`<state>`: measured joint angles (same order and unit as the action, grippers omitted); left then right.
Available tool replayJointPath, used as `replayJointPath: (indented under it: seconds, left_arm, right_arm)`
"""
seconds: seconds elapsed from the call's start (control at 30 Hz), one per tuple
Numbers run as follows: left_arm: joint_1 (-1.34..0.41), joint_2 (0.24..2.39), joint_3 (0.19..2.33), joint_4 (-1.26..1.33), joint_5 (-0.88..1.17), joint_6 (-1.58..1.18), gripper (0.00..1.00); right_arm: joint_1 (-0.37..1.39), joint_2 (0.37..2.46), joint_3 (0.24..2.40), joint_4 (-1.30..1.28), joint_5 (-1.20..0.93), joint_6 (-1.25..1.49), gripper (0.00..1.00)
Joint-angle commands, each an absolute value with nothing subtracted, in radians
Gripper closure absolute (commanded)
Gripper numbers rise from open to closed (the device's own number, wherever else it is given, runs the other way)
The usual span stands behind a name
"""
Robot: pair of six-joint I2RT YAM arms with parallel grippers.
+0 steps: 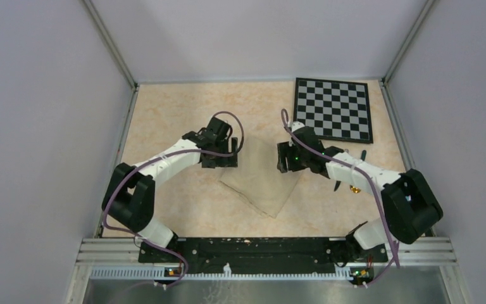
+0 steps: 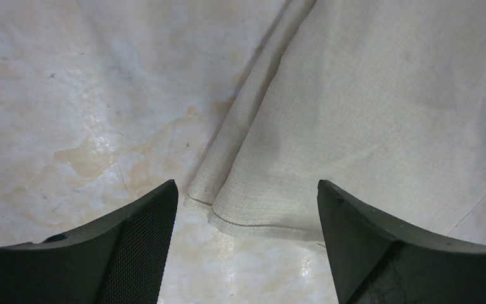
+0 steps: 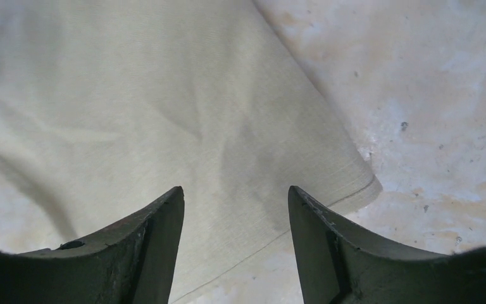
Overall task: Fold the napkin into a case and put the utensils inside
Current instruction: Rotate the square-folded napkin at the center of the board, then smooth out the square-folded napkin at the center of the board.
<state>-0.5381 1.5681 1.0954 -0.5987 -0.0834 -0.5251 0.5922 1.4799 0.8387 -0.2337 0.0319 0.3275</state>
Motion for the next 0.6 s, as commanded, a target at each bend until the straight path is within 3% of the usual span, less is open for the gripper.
replayJointPath:
  seconds: [0.0, 0.23, 0.57]
  left_arm:
    - [-0.530, 1.580, 1.027, -0.558, 0.025, -0.424, 0.14]
    - [-0.449, 1.581, 0.947, -0.536, 0.099, -0.355, 0.16]
    - [-0.331, 1.566, 0.844, -0.440, 0.217, -0.359, 0.51]
  right_arm:
    - [0.589, 1.375, 0.828, -0.241, -0.107, 0.301, 0.39]
    - [0.588, 1.320, 0.752, -0.242, -0.206, 0.348, 0.39]
    - [0.610, 1.317, 0.686, -0.170, -0.275, 0.449, 0.40]
